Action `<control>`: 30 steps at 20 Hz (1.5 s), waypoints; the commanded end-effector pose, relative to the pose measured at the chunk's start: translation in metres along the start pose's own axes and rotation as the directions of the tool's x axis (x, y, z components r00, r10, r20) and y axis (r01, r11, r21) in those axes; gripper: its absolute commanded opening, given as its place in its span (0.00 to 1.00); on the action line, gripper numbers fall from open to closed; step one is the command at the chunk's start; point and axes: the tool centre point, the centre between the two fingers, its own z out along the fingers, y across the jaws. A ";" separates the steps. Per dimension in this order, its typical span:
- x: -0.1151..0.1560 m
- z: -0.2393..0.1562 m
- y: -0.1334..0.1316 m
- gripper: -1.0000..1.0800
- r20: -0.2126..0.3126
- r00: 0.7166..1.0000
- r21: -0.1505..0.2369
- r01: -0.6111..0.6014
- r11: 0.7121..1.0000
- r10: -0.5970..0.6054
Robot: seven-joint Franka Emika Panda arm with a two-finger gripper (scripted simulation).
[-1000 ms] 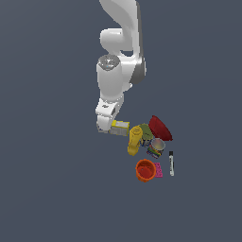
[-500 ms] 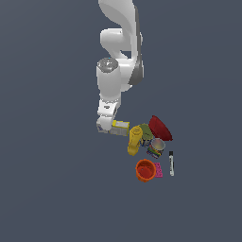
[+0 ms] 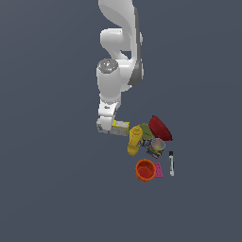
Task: Pick up a designated object from a clutter of objects.
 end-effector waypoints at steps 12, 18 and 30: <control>0.000 0.044 -0.001 0.96 0.000 1.000 0.000 0.003 1.000 -0.003; 0.000 0.048 -0.001 0.00 0.000 1.000 0.000 0.003 1.000 -0.003; 0.001 0.046 -0.001 0.00 0.000 1.000 -0.001 0.004 1.000 -0.004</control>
